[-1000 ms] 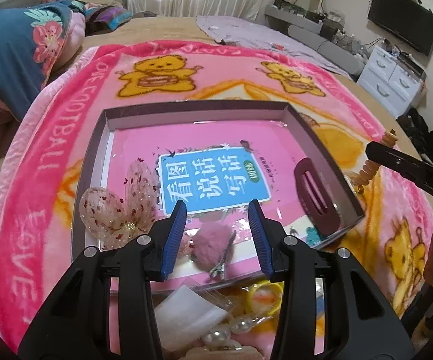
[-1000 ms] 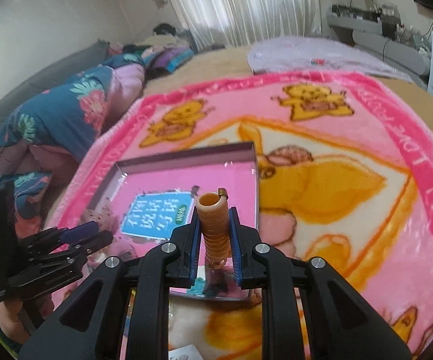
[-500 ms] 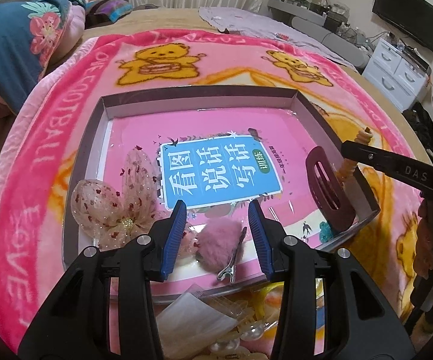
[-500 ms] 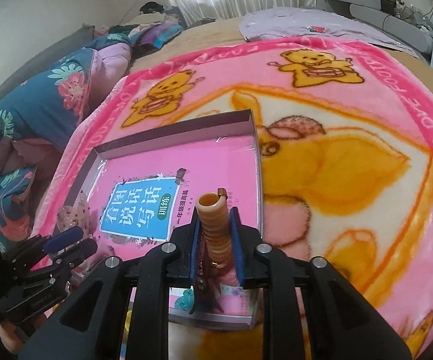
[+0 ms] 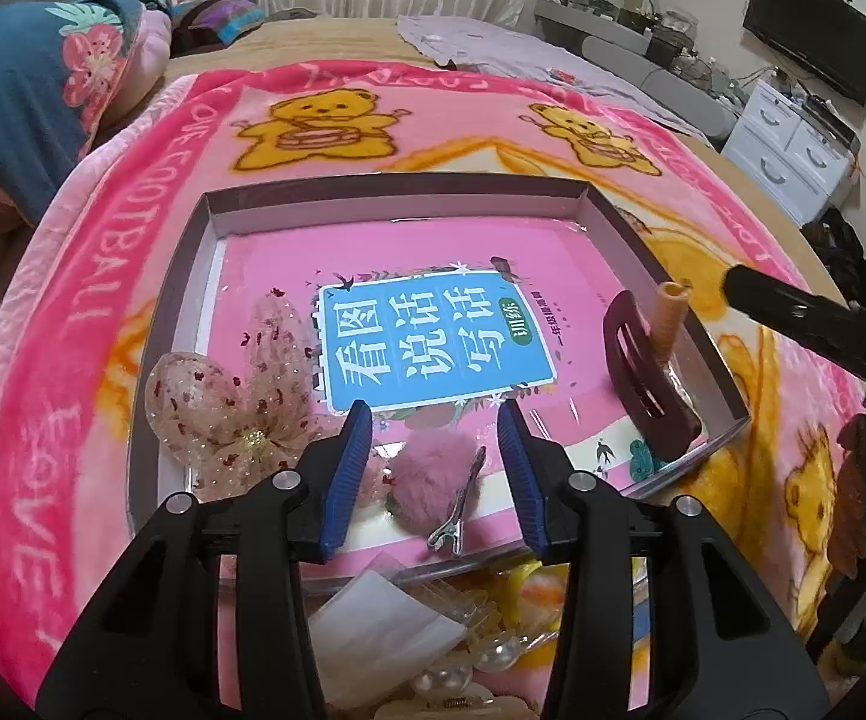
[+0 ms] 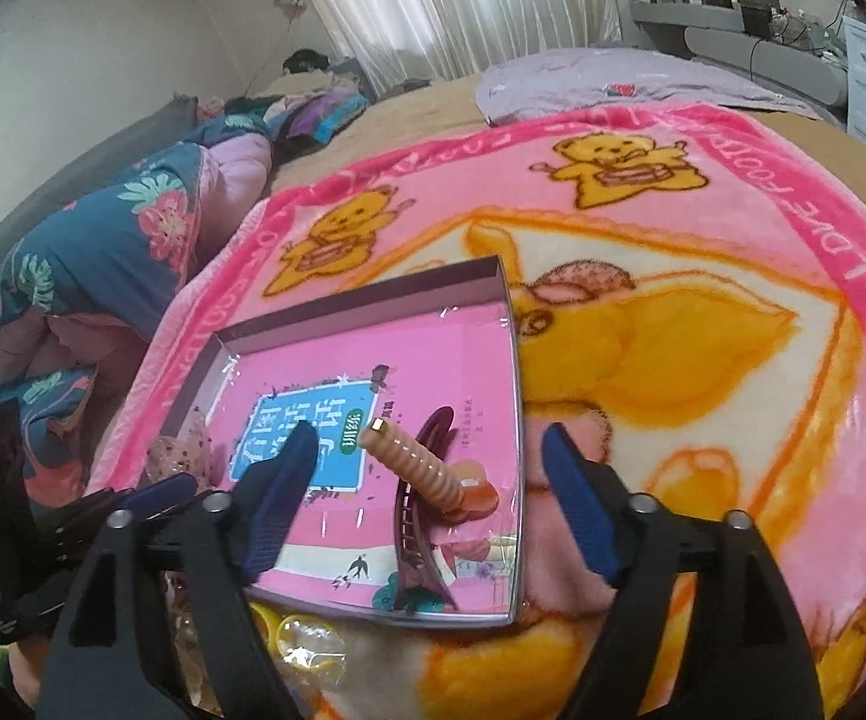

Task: Organize jewelry
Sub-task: 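Open the left tool to release the pom-pom clip while the right tool releases the spiral tie in the box, then pull both tools back from the box above the blanket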

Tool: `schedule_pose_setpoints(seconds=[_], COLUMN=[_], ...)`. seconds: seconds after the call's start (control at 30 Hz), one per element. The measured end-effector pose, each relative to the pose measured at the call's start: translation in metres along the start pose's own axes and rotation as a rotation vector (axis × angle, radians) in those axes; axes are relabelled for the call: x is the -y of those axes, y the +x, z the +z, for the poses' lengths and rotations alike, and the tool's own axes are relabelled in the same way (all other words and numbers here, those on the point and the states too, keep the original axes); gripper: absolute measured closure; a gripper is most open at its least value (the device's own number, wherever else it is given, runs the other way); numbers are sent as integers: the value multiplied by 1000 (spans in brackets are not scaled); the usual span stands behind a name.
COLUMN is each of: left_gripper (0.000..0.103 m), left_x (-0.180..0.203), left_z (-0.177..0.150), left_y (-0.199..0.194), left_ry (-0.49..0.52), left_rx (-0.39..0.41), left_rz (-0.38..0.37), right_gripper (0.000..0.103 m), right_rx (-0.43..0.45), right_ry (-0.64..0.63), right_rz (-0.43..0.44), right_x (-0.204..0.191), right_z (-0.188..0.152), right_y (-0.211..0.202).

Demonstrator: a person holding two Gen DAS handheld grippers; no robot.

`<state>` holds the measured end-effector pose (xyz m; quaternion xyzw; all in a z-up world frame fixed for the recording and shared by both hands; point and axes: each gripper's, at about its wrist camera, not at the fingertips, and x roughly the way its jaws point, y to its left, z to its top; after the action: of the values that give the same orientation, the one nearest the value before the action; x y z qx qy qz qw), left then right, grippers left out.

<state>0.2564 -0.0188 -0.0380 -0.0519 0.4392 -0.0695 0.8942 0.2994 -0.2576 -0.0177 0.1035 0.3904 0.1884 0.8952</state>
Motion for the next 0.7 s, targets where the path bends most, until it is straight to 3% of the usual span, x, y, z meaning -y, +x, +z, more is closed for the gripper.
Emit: schedule_pose_setpoints(seconds=[0.2,0.27,0.53,0.7], left_gripper=[54,41,10,9], left_x=[-1,-1,0,0], left_z=[2,3,8,8], left_y=[-9,-14,-41,-57], left_ry=[-8,-10,-19,-26], left_rx=[8,12,50,74], left_rz=[2,1,0,12], right_gripper=[12,12,11,11], right_rx=[38,44,83,115], right_ry=[1,-2,-18,-41], right_rz=[2,-3,-8,-12], right_x=[3,4,2,-5], right_z=[-1,-1,-4,-6], right_y=[-19,-25,-45,-59])
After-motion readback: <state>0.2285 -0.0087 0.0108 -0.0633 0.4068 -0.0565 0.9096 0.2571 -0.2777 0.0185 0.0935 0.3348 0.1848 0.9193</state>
